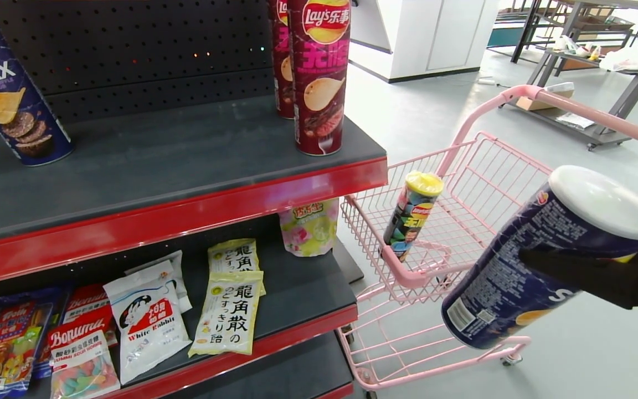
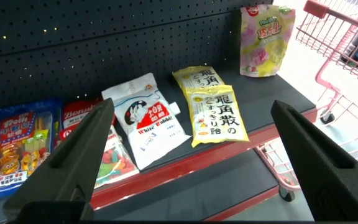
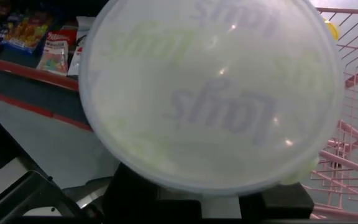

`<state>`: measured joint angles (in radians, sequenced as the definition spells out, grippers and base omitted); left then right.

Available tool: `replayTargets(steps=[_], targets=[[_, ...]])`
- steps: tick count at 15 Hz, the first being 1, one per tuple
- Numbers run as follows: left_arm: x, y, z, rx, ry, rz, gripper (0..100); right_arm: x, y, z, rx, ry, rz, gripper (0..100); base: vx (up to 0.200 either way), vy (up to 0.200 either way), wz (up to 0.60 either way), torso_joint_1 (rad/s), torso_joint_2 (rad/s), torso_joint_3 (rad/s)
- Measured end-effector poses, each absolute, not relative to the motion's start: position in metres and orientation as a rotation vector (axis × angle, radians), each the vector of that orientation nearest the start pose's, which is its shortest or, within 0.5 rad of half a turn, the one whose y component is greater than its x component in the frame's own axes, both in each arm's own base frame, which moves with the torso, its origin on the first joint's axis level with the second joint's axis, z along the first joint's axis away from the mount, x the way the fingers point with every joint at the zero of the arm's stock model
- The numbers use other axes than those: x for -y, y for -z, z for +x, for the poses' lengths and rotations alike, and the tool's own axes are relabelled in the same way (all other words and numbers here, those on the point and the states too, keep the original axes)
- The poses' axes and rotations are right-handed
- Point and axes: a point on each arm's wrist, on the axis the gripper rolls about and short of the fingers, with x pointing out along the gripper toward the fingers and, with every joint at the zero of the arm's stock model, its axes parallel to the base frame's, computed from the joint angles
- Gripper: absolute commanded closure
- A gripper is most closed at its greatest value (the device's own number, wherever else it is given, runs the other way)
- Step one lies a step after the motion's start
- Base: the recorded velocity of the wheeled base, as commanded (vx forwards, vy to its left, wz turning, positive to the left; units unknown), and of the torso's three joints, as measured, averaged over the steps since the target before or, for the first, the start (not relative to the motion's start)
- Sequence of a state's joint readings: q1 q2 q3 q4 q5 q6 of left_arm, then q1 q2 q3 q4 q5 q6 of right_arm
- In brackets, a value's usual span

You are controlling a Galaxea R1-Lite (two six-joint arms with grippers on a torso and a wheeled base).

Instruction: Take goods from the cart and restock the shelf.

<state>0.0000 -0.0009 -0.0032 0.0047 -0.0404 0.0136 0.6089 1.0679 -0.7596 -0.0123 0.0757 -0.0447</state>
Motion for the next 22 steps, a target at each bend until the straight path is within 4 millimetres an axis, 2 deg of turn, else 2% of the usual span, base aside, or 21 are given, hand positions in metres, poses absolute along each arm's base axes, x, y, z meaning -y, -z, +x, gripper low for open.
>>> replayTargets(steps=[6, 11, 22], targets=[[0.001, -0.076, -0.023, 0.000, 0.041, 0.015, 0, -0.077, -0.249, 0.103, -0.256, -0.737, -0.134, 100, 0.000, 0.000, 0.00, 0.033, -0.10, -0.067], [0.001, -0.076, -0.023, 0.000, 0.041, 0.012, 0, -0.080, -0.241, 0.103, -0.283, -0.757, -0.155, 100, 0.000, 0.000, 0.00, 0.173, -0.50, -0.319], [0.001, -0.076, -0.023, 0.000, 0.041, 0.012, 0, -0.084, -0.239, 0.107, -0.280, -0.770, -0.216, 100, 0.000, 0.000, 0.00, 0.214, -0.53, -0.319]])
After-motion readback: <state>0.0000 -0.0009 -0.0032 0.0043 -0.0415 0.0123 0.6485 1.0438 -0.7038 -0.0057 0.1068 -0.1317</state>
